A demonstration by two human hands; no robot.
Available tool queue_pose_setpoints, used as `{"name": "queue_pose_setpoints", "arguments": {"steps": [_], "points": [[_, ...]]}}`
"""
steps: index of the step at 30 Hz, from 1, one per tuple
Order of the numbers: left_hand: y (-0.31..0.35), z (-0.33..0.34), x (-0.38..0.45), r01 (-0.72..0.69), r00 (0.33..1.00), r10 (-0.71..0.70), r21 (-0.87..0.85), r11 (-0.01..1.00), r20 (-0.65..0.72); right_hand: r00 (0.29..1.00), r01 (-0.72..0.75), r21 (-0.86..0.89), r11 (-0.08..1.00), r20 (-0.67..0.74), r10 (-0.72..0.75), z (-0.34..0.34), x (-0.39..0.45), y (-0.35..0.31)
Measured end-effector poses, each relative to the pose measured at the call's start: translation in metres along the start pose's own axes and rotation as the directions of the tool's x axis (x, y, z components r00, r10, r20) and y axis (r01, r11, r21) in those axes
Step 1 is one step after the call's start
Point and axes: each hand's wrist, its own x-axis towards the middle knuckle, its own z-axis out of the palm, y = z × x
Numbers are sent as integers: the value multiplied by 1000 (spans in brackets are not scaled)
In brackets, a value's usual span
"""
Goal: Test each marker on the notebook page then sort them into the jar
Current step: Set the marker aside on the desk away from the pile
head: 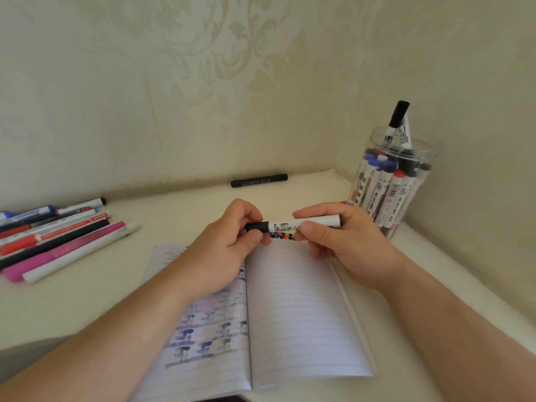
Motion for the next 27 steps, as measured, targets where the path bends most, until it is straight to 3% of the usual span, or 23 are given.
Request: {"name": "queue_pose_setpoints", "arguments": {"steps": [2, 4, 7, 9, 12, 16, 19, 23, 27], "points": [[0, 0, -1, -13, 1000, 13, 8, 1000, 20, 994, 88, -284, 955, -32, -101, -3, 1, 5], [-1, 0, -2, -33, 999, 31, 78, 996, 31, 983, 157, -560, 814, 11, -182, -6, 2, 9], [-4, 0, -1, -27, 999, 29, 159, 987, -15, 960, 257, -751, 608, 126, -251, 1, 2, 12], [-7, -1, 0, -3, 999, 13, 186, 983, -51, 962, 260, -771, 581, 153, -227, 6, 1, 14], [-5, 2, 0, -22, 998, 34, 233, 972, -46, 974, 224, -745, 629, 152, -167, 7, 1, 17], [5, 8, 2, -92, 990, 124, 371, 924, -61, 974, 198, -751, 629, 76, -215, 11, 0, 18], [6, -4, 5, -88, 970, 191, 516, 852, -149, 992, 55, -765, 642, -29, -119, 17, -5, 13], [-12, -63, -6, 89, 895, 157, 513, 854, -417, 996, 22, -856, 516, -26, -85, 22, -13, 8], [-39, -132, -48, 380, 753, 180, 641, 667, -633, 995, 34, -874, 485, -17, -100, 26, -16, 7]]}}
